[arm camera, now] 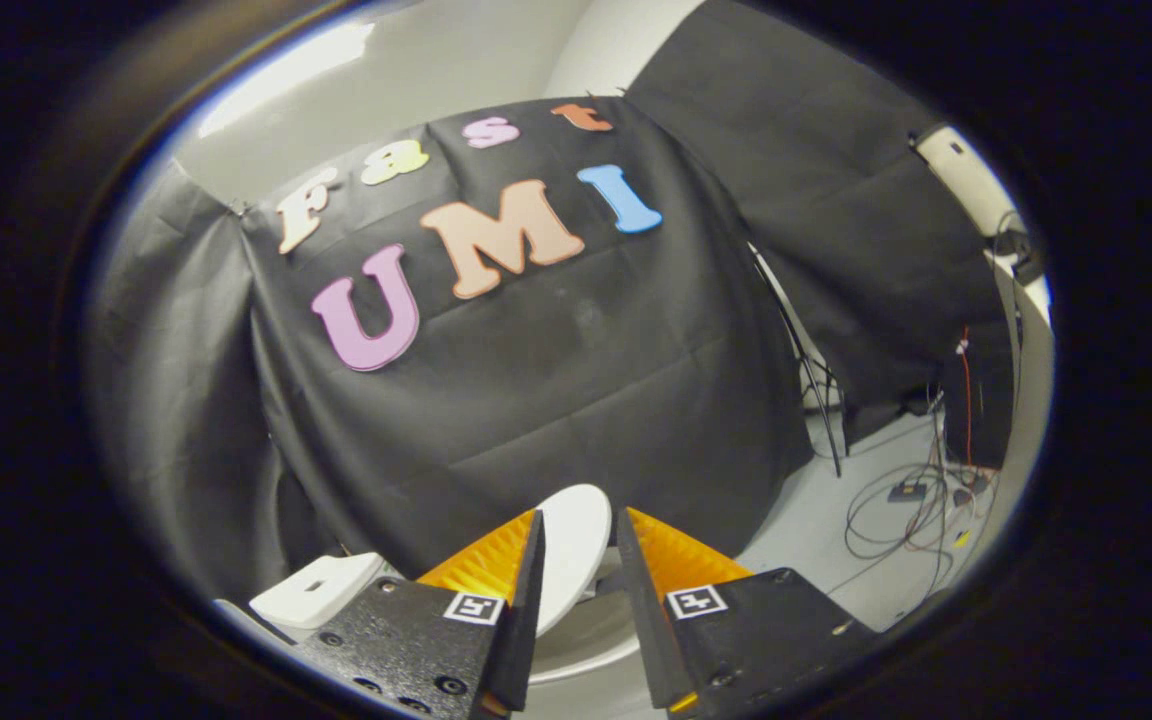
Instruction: Open the toilet lid.
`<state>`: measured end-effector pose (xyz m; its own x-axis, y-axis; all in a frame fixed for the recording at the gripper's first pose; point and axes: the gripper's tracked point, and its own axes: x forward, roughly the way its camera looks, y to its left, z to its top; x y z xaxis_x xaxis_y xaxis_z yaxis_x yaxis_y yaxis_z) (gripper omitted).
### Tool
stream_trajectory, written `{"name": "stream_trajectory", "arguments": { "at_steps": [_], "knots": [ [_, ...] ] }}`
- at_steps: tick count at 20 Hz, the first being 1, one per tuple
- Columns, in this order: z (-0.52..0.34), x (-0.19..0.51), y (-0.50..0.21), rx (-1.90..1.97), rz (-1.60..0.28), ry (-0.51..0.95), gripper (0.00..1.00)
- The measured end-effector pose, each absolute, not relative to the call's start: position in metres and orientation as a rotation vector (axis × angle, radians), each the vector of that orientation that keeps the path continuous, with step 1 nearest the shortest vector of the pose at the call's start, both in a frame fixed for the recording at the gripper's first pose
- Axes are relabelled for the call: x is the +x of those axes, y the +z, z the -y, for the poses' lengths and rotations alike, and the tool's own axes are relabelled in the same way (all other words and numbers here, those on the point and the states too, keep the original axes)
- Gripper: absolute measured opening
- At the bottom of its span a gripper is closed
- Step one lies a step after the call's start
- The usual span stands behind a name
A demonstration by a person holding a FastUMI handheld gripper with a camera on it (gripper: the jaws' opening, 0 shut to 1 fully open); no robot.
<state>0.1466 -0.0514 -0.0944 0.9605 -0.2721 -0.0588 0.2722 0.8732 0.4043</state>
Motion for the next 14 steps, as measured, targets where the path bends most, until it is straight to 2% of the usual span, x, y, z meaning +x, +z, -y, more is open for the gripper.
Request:
{"name": "stream_trajectory", "arguments": {
  "at_steps": [2, 10, 14],
  "knots": [
    [0.058, 0.156, -0.112, 0.494, -0.008, -0.307, 0.51],
    [0.082, 0.205, -0.18, 0.696, -0.079, -0.312, 0.63],
    [0.104, 0.225, -0.214, 0.825, -0.093, -0.33, 0.64]
  ]
}}
